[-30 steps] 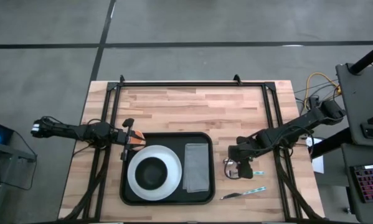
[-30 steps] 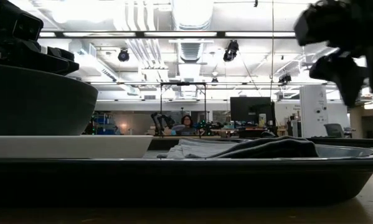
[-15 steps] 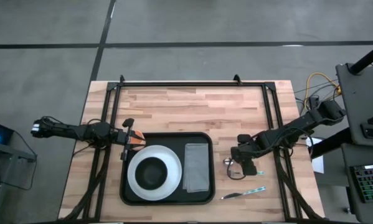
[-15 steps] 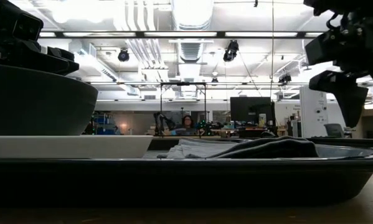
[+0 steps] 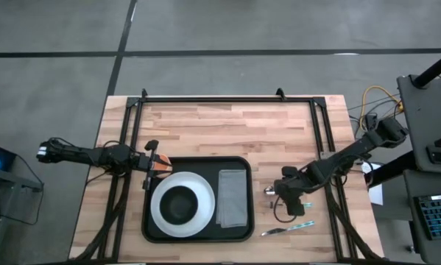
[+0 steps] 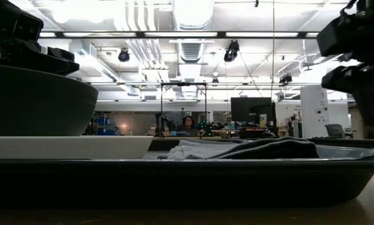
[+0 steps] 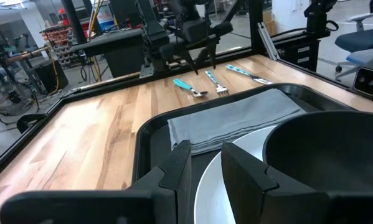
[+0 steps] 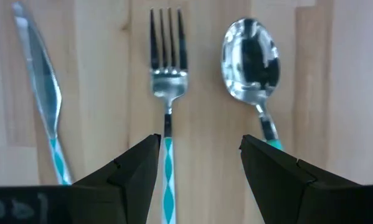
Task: Set up tray
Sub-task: Put the green spoon on the gray napkin on the black tray
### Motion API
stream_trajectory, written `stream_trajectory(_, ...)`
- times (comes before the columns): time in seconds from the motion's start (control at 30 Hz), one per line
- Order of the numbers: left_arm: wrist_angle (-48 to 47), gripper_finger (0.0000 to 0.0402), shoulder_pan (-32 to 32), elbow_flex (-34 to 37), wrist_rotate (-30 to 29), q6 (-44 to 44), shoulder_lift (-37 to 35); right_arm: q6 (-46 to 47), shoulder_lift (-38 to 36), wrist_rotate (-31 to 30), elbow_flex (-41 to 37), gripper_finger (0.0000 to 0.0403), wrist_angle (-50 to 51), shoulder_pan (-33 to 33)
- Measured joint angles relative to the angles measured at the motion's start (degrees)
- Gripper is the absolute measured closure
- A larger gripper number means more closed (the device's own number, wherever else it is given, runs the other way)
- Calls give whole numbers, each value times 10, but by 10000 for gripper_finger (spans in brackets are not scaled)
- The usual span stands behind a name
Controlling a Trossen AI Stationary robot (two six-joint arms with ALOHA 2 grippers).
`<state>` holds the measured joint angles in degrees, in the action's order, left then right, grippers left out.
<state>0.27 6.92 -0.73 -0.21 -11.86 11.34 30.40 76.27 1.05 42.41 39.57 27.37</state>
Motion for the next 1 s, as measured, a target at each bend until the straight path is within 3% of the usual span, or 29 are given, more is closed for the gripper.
stream_trajectory(0.13, 0, 330, 0, 0, 0, 0, 0, 9, 0, -40, 3, 188, 5, 12)
stream_trajectory(0.5, 0, 330, 0, 0, 0, 0, 0, -27, 0, -43, -40, 188, 27, -30)
stream_trajectory(1.0, 0, 330, 0, 0, 0, 0, 0, -35, 0, -57, -97, 199, -25, -61)
